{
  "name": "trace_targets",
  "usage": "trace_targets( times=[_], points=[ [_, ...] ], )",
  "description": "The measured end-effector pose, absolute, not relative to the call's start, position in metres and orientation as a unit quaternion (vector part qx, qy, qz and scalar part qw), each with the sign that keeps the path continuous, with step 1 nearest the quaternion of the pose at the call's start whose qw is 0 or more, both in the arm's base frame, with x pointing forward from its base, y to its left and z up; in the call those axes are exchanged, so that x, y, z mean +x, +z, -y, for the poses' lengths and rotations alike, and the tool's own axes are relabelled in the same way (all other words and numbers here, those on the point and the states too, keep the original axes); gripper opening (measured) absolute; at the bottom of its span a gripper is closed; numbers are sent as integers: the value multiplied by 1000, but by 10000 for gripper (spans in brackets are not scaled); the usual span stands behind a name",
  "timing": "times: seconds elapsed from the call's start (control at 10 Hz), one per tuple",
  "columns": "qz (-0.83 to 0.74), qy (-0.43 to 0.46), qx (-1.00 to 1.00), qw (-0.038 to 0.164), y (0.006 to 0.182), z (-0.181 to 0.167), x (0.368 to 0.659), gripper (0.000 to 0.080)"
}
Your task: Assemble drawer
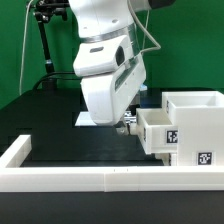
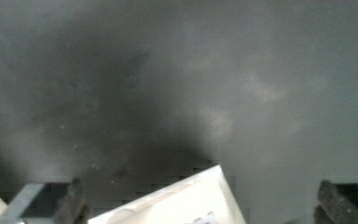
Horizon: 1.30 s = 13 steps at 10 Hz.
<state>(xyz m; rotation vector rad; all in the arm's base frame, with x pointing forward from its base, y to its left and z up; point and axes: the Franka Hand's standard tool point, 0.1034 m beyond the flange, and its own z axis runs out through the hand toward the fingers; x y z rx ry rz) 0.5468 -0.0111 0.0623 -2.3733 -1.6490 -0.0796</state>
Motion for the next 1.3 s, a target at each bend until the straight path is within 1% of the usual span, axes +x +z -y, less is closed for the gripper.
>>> trace_targets(
  times=[0.3,0.5,0.6,0.7,0.9,1.1,1.3],
  points=[
    [575,-28,-808,124,62,13,546,649],
    [619,-33,-776,115,66,20,550,649],
    [649,-21,-752,115,68,21,550,649],
    [657,-12,-746,112,67,22,550,649],
    [655,-13,-747,112,66,23,550,649],
    [655,-13,-747,112,66,23,550,649],
    [663,-17,-741,109,69,12,553,649]
  ],
)
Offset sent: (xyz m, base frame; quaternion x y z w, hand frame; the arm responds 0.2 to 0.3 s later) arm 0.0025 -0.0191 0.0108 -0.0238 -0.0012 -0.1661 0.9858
